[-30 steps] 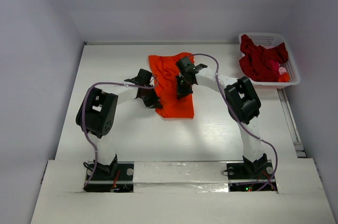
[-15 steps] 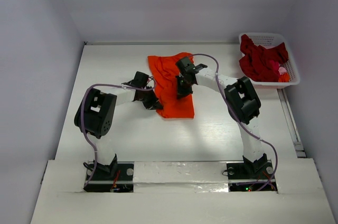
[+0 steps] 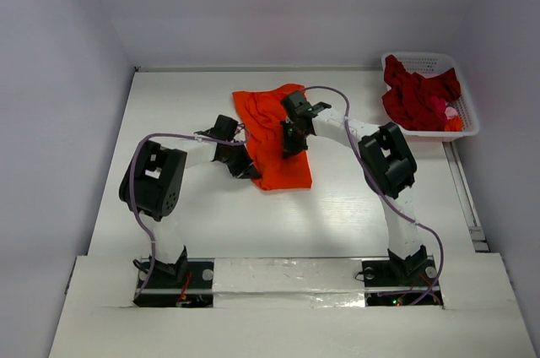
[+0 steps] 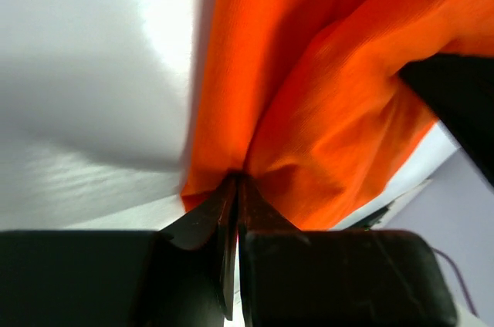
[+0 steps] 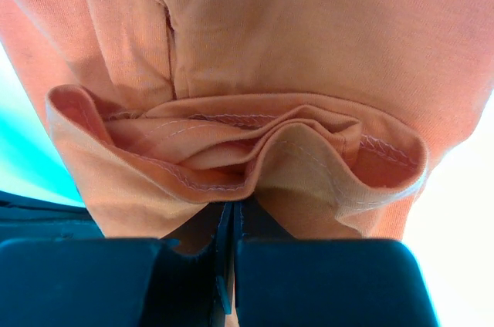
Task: Fold and stack the t-shirts
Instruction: Fold the folded rectangular tshirt in 1/3 of the way
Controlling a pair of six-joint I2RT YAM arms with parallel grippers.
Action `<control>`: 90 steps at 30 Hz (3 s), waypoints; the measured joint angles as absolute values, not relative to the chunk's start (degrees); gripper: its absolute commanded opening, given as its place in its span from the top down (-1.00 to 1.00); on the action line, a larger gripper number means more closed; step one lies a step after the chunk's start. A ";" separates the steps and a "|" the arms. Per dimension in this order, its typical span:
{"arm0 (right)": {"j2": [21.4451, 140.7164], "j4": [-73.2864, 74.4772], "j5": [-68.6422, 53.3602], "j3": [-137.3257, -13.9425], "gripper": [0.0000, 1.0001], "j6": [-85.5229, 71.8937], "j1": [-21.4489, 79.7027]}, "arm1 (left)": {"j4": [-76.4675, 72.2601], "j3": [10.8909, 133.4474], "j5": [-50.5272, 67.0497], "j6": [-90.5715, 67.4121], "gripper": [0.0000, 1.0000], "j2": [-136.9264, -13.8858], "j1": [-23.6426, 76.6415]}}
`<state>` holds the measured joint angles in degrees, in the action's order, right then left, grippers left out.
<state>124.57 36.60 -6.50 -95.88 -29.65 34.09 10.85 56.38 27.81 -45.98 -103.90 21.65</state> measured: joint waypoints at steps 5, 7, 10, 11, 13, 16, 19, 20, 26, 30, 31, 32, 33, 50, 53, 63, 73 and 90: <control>124.57 36.64 -6.63 -95.90 1.00 -29.85 34.09 | 16.80 55.53 24.69 -42.61 1.00 -101.01 21.76; 124.57 36.69 -6.63 -95.94 1.00 -29.91 34.09 | 19.03 54.28 23.62 -41.52 1.00 -99.42 21.76; 124.57 36.75 -6.66 -95.94 1.00 -30.09 34.09 | 22.11 52.73 22.74 -39.92 1.00 -97.67 21.76; 124.57 36.77 -6.66 -95.96 1.00 -30.13 34.09 | 22.90 52.18 22.33 -39.40 1.00 -96.97 21.76; 124.57 36.82 -6.66 -95.96 1.00 -30.26 34.09 | 24.18 51.27 21.56 -38.46 1.00 -95.83 21.76; 124.57 36.82 -6.66 -95.96 1.00 -30.28 34.09 | 25.32 49.89 21.23 -37.47 1.00 -94.52 21.76; 124.57 36.80 -6.68 -95.96 1.00 -30.30 34.09 | 25.78 48.93 20.93 -37.10 1.00 -93.41 21.76; 124.57 36.80 -6.68 -95.96 1.00 -30.33 34.09 | 25.98 48.75 20.62 -37.06 1.00 -93.19 21.76; 124.57 36.80 -6.68 -95.94 1.00 -30.44 34.09 | 25.52 48.82 20.43 -38.92 1.00 -90.74 21.76; 124.57 36.80 -6.68 -95.94 1.00 -30.44 34.09 | 20.91 49.01 23.07 -41.50 1.00 -91.09 21.74; 124.57 36.82 -6.68 -95.94 1.00 -30.44 34.09 | 19.40 49.01 23.97 -42.24 1.00 -91.37 21.74; 124.57 36.82 -6.68 -95.94 1.00 -30.44 34.09 | 17.54 49.01 25.17 -43.03 1.00 -91.79 21.76; 124.57 36.82 -6.66 -95.94 1.00 -30.44 34.09 | 15.64 48.99 26.46 -43.97 1.00 -92.31 21.76; 124.55 36.77 -6.66 -95.90 1.00 -30.44 34.09 | 3.25 46.09 30.94 -49.41 1.00 -94.26 17.76; 124.55 36.77 -6.66 -95.90 1.00 -30.44 34.09 | 3.22 46.09 30.57 -49.39 1.00 -94.26 17.50; 124.55 36.77 -6.66 -95.90 1.00 -30.44 34.09 | 2.55 45.87 29.85 -49.39 1.00 -95.04 17.50; 124.55 36.77 -6.68 -95.90 1.00 -30.46 34.09 | 1.58 43.90 28.47 -49.56 1.00 -95.92 17.50; 124.55 36.77 -6.70 -95.90 1.00 -30.46 34.09 | -0.21 44.84 28.67 -50.28 1.00 -97.12 17.58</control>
